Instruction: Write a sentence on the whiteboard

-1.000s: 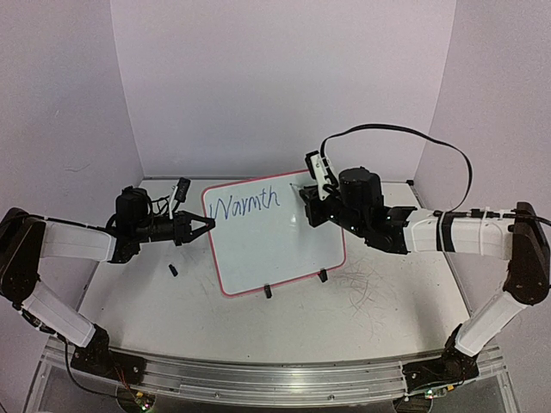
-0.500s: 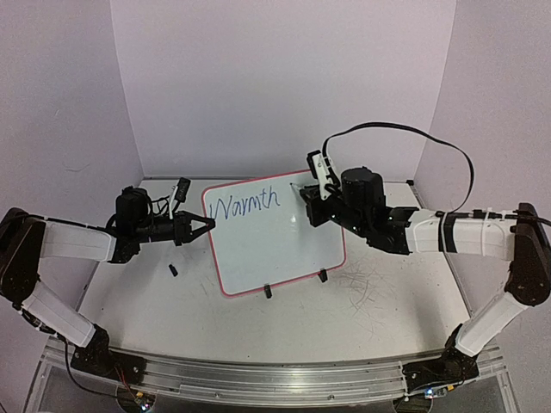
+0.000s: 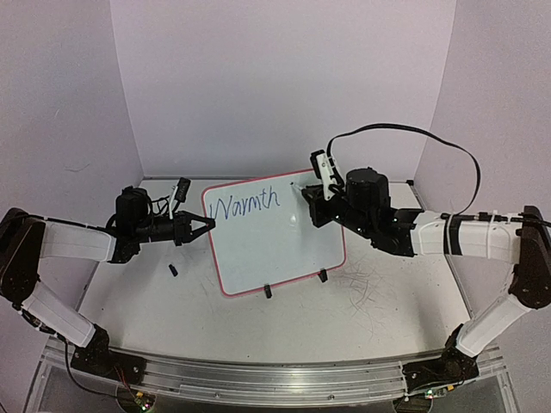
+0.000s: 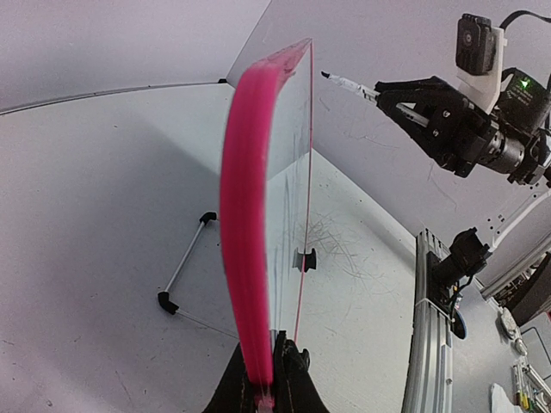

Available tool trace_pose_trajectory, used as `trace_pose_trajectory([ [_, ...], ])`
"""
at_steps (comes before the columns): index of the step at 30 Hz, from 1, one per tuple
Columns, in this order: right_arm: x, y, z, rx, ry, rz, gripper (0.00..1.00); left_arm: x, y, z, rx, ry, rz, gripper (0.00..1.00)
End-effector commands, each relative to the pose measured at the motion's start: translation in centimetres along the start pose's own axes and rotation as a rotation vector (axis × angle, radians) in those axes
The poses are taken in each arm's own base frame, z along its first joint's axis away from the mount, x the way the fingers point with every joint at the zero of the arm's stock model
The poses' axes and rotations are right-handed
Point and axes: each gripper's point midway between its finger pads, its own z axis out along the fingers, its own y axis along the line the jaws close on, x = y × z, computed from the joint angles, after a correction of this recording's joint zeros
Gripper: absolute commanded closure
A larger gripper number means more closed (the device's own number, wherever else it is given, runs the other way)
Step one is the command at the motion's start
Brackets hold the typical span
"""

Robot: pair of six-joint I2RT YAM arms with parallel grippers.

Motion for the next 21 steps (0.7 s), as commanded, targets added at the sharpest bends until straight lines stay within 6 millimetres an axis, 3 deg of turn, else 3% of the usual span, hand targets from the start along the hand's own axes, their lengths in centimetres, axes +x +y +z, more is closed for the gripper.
trace_pose_trajectory([
  [1,-1.1,0.3,0.5,0.003,-0.021,0.019,1.00,-1.0,0.6,-0.1,-0.059,-0.029,0.090,1.00],
  [21,0.6,0.0,0.7,0.025,0.034,0.009,1.00,-0.9,0.7,0.0,-0.059,-0.023,0.090,1.00],
])
